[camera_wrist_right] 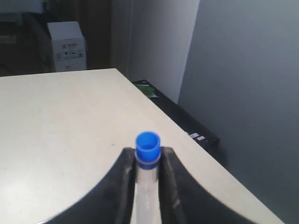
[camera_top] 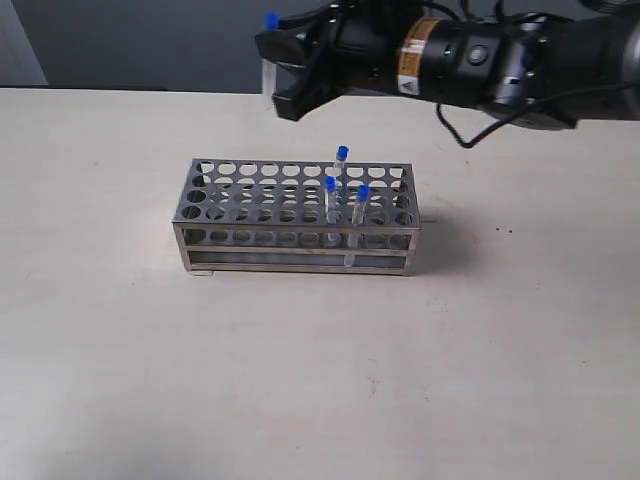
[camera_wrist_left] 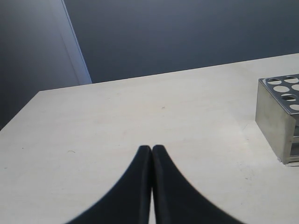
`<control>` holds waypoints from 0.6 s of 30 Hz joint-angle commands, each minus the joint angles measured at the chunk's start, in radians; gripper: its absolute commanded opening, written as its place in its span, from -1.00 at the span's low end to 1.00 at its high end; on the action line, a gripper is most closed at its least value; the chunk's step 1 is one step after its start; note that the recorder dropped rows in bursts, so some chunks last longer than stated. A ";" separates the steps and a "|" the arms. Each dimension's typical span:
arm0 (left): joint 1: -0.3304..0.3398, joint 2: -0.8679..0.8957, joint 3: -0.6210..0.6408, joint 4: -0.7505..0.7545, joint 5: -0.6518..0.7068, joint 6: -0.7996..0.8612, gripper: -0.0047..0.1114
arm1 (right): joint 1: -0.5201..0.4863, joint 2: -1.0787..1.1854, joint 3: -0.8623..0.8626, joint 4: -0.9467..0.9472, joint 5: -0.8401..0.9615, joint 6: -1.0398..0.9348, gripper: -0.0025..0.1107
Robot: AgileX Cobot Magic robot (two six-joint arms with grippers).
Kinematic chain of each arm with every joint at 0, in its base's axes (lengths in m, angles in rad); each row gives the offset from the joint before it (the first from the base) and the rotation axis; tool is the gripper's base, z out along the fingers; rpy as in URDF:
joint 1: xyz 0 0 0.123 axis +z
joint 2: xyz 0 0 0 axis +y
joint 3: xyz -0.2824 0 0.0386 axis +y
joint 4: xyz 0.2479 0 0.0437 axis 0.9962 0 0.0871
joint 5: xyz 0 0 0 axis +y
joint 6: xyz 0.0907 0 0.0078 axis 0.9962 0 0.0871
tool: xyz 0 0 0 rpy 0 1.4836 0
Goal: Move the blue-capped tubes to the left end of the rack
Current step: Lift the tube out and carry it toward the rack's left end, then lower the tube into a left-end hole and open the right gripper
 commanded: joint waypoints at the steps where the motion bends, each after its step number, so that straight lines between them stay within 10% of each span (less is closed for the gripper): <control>1: -0.007 0.004 -0.002 -0.002 -0.013 -0.003 -0.91 | 0.066 0.105 -0.108 0.002 0.048 0.014 -0.96; 18: -0.007 0.004 -0.002 -0.002 -0.013 -0.003 -0.91 | 0.164 0.364 -0.341 0.011 0.181 0.088 -0.96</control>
